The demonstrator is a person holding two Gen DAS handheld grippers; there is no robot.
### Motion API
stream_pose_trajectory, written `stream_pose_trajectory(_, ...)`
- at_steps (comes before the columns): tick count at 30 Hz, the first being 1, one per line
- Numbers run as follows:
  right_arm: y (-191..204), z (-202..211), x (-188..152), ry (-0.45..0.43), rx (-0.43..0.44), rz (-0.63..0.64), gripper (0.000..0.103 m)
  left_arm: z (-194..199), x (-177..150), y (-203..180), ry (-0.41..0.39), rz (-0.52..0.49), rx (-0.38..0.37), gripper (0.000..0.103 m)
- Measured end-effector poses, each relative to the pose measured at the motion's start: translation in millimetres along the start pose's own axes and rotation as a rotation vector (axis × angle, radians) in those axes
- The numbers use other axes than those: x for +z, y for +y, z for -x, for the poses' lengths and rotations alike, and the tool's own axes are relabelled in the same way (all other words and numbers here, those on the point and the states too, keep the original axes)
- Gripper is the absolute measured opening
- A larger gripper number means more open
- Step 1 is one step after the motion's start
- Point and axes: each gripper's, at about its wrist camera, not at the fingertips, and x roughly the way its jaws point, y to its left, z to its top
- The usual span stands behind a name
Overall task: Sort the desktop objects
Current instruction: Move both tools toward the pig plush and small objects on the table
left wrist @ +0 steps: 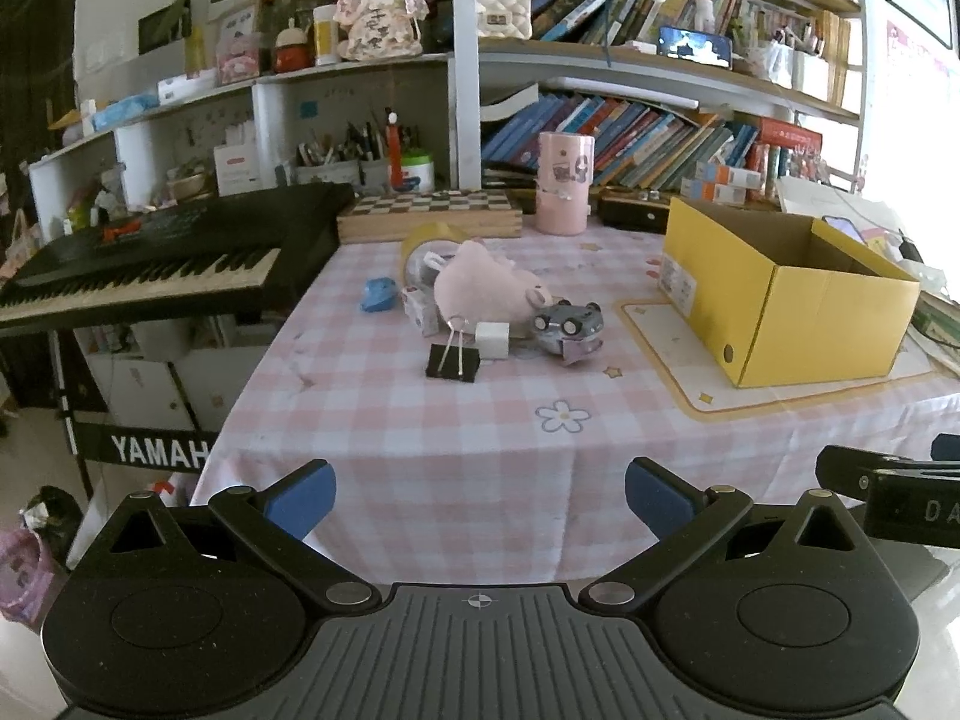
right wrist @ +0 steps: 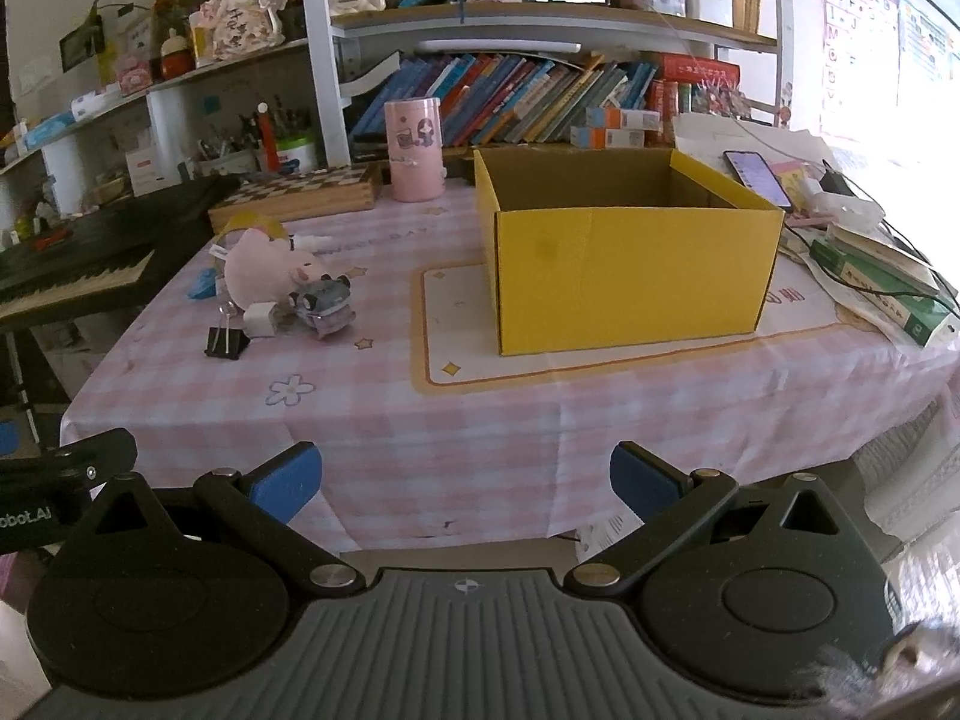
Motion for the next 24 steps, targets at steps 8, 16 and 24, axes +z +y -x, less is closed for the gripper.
stream_pose_trajectory(8, 7, 2, -1, -0.007, 0.025, 0.025, 0.103, 3, -1, 3, -0.007, 0.003, 0.011, 0.103)
stream_pose_trajectory(16, 16, 2, 0, -0.013, 0.038, 0.047, 0.103, 3, -1, 5, -0.005, 0.0, 0.02, 0.103)
stream_pose_trajectory(24, 26, 1, 1, -0.017, 0.049, 0.057, 0.103, 5, -2, 17, -0.005, 0.008, 0.029, 0.103)
